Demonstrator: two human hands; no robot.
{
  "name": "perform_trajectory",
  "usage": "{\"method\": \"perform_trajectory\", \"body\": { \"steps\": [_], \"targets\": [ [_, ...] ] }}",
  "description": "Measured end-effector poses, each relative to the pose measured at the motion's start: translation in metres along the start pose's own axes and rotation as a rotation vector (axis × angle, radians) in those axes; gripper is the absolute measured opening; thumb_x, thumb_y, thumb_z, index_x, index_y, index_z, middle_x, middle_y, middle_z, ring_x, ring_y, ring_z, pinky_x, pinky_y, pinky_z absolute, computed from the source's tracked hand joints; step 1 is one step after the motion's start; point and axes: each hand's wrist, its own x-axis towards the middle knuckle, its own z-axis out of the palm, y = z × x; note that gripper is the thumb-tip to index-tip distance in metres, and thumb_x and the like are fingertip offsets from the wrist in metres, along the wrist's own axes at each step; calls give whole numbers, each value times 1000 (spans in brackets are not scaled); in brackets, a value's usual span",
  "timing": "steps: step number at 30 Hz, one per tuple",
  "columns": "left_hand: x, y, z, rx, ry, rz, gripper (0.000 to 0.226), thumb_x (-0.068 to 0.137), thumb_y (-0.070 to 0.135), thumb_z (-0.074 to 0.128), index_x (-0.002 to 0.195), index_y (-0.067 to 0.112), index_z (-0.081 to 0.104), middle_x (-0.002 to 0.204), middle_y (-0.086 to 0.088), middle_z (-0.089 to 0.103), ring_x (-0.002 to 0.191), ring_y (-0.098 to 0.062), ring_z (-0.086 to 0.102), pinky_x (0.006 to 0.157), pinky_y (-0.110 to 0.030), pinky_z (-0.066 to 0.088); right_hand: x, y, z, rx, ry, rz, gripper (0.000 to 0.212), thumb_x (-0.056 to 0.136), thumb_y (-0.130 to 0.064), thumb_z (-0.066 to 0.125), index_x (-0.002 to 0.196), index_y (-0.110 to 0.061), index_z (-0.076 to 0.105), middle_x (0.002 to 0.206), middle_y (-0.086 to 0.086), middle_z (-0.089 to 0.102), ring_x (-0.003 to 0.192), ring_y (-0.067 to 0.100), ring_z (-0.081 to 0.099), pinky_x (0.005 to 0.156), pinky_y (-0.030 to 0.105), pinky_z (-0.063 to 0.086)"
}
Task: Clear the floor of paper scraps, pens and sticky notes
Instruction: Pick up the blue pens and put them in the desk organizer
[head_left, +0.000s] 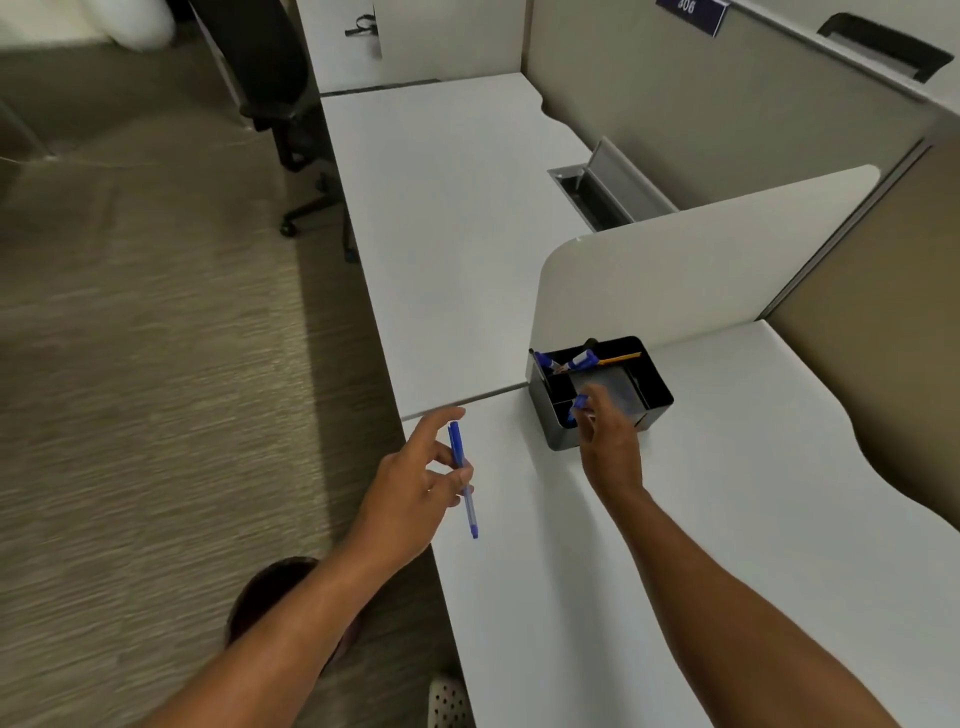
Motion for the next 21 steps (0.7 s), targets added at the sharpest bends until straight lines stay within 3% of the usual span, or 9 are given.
{"method": "perform_trajectory", "body": {
  "steps": [3,6,9,12,14,16,21],
  "targets": [
    [-2,-3,0,12,13,-11,61,99,11,68,149,35,43,106,-4,73,93,-20,79,93,-48,64,-2,11,6,-42,-66,-24,17,105,-2,51,114,-10,62,100,10,68,93,28,66,81,48,59],
    [-4,-3,2,8,6,-14,59,98,11,69,147,33,44,106,-4,74,93,-21,79,94,-51,63,-4,10,4,-4,-69,12,28,103,-1,56,129,-8,64,118,12,68,115,31,63,98,43,54],
    [-3,-1,6,45,5,-4,54,98,16,71,142,34,46,107,-1,74,95,-21,77,93,-49,63,-11,2,-5,-24,75,-1,42,96,-11,73,137,-8,61,140,12,59,134,28,51,113,37,44],
    [0,-1,13,102,39,13,47,97,21,72,137,33,49,108,1,74,94,-19,76,86,-39,65,-39,-23,-6,4,219,-71,31,96,-30,72,124,-17,65,124,3,63,119,19,56,103,37,50],
    [2,-1,18,174,75,29,40,97,25,73,130,33,52,110,4,73,89,-13,74,75,-21,61,-65,-51,-1,206,58,-67,24,98,-44,64,120,-33,62,111,-13,67,105,5,63,90,38,58],
    [4,-3,22,252,93,55,32,96,29,74,122,33,56,109,7,73,87,-10,72,70,-14,55,-88,-78,4,423,-108,6,32,95,-54,62,126,-47,56,106,-22,70,103,5,70,84,30,64],
    [4,-7,30,402,42,138,32,93,35,77,104,41,47,105,12,73,81,-11,71,64,-10,47,-109,-99,4,546,-25,44,52,92,-37,77,136,-48,52,103,-25,73,102,1,72,82,10,57]
  ]
}}
